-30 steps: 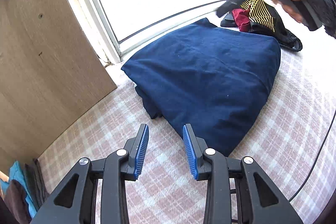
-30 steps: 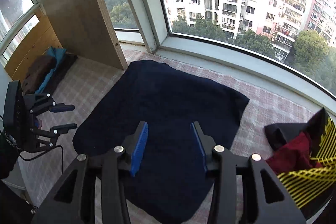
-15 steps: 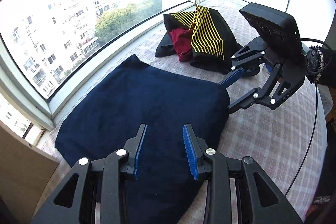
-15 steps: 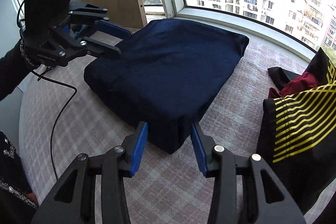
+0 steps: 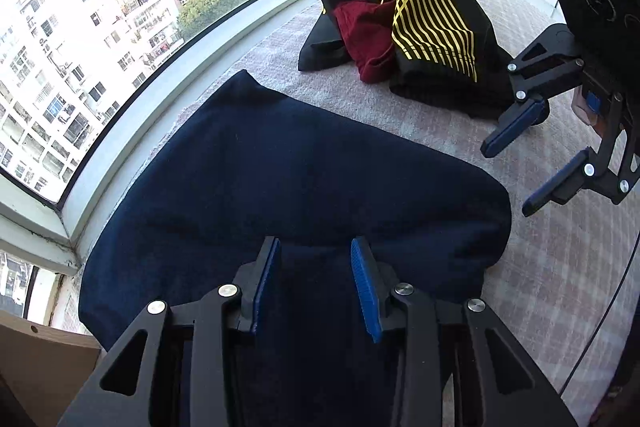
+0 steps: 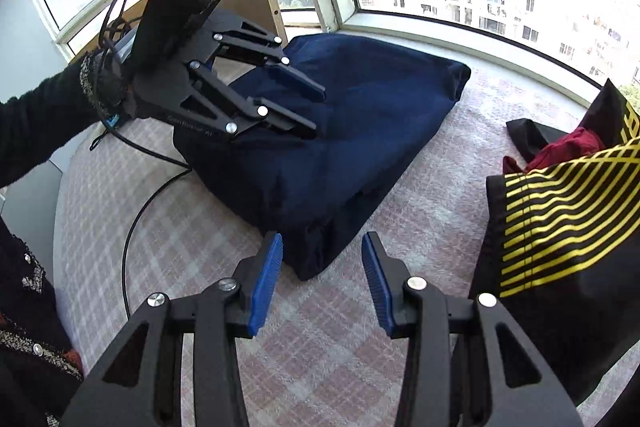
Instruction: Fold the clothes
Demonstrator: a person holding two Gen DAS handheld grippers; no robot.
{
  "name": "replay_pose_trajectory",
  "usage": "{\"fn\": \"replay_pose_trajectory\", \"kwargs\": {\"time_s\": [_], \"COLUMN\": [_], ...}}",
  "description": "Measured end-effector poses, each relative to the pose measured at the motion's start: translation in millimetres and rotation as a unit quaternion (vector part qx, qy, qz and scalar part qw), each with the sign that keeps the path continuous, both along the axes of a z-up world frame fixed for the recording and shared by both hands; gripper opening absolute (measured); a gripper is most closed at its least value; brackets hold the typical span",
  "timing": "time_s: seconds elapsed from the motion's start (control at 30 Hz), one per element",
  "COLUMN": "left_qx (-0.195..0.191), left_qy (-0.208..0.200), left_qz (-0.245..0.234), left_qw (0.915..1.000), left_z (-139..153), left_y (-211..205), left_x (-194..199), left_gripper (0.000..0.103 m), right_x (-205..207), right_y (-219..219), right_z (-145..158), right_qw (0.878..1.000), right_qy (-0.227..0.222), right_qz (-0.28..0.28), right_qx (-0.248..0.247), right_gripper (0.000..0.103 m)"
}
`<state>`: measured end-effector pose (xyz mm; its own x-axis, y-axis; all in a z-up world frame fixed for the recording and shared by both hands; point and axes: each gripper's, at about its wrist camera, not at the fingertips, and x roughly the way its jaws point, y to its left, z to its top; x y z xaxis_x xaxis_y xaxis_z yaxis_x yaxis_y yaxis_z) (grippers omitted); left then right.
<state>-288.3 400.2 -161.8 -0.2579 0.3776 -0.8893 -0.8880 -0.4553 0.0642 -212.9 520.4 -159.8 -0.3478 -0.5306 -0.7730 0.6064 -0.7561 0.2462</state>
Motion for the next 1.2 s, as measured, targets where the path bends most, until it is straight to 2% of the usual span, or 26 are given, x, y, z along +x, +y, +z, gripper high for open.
{"fn": "replay_pose_trajectory", "kwargs": {"time_s": [0.07, 0.13, 0.17, 0.2, 0.23, 0.3, 0.33, 0.4, 0.43, 0.53, 0.6, 0.63, 0.67, 0.7, 0.77, 0.8, 0.83, 0.9, 0.97, 1.03, 1.13, 1.2], "left_qx": [0.007, 0.011, -0.003, -0.016, -0.025, 0.002, 0.013, 0.033, 0.046, 0.1, 0.103, 0.09, 0.076, 0.066, 0.088, 0.099, 0.108, 0.1, 0.085, 0.076, 0.063, 0.057], "left_qy": [0.012, 0.011, 0.006, 0.002, -0.003, -0.021, -0.031, -0.009, 0.006, -0.008, -0.018, -0.03, -0.042, -0.054, -0.074, -0.084, -0.088, -0.05, -0.021, 0.002, 0.024, 0.015], "left_qz": [-0.001, 0.0, 0.002, 0.004, 0.007, 0.024, 0.036, 0.06, 0.073, 0.11, 0.125, 0.128, 0.131, 0.134, 0.154, 0.164, 0.172, 0.182, 0.196, 0.213, 0.222, 0.22], "left_qw": [0.9999, 0.9999, 1.0, 0.9999, 0.9997, 0.9995, 0.9988, 0.9976, 0.9963, 0.9888, 0.9866, 0.9873, 0.9876, 0.9873, 0.9814, 0.978, 0.9752, 0.977, 0.9768, 0.9741, 0.9728, 0.9737], "left_z": [9, 8, 0, -9, -16, -17, -11, 4, 11, 20, 8, -7, -22, -34, -28, -25, -21, -5, 6, 13, 10, 3], "left_y": [-15, -35, -43, -52, -61, -79, -88, -105, -114, -141, -152, -153, -155, -156, -164, -168, -171, -167, -160, -151, -132, -125], "left_x": [17, 30, 35, 39, 43, 43, 42, 45, 47, 42, 40, 38, 36, 33, 24, 19, 14, 3, -15, -37, -75, -98], "left_gripper": [0.035, 0.038, 0.04, 0.04, 0.04, 0.041, 0.04, 0.04, 0.038, 0.039, 0.039, 0.039, 0.042, 0.05, 0.056, 0.056, 0.056, 0.054, 0.054, 0.055, 0.057, 0.057], "right_x": [2, -3, -6, -10, -14, -21, -19, -15, -15, -15, -15, -15, -15, -14, -20, -24, -31, -46, -71, -100, -144, -168], "right_y": [-11, -25, -33, -39, -36, -26, -25, -25, -28, -40, -48, -52, -56, -55, -49, -45, -40, -29, -17, -9, -2, -3], "right_z": [12, 9, -1, -15, -23, -25, -16, 3, 2, -9, -16, -19, -23, -25, -19, -11, -2, 16, 23, 22, 4, -13], "right_qw": [0.999, 0.999, 0.999, 0.998, 0.998, 0.998, 0.998, 0.999, 0.999, 0.998, 0.998, 0.997, 0.997, 0.997, 0.997, 0.997, 0.998, 0.998, 0.995, 0.991, 0.984, 0.981], "right_qy": [0.037, 0.033, 0.021, 0.01, -0.007, -0.038, -0.028, -0.001, -0.003, -0.017, -0.027, -0.032, -0.037, -0.042, -0.07, -0.069, -0.056, -0.024, -0.011, -0.019, -0.05, -0.076], "right_qz": [0.004, 0.015, 0.026, 0.034, 0.034, 0.024, 0.021, 0.015, 0.017, 0.026, 0.032, 0.035, 0.038, 0.036, 0.022, 0.013, -0.006, -0.05, -0.098, -0.134, -0.17, -0.177], "right_qx": [-0.023, -0.024, 0.0, 0.048, 0.056, 0.047, 0.049, 0.048, 0.047, 0.051, 0.053, 0.054, 0.055, 0.045, 0.023, 0.014, 0.012, 0.012, 0.012, -0.006, -0.016, 0.002], "right_gripper": [0.041, 0.041, 0.031, 0.024, 0.024, 0.024, 0.024, 0.024, 0.024, 0.024, 0.024, 0.024, 0.024, 0.024, 0.024, 0.024, 0.026, 0.054, 0.057, 0.057, 0.057, 0.057]}}
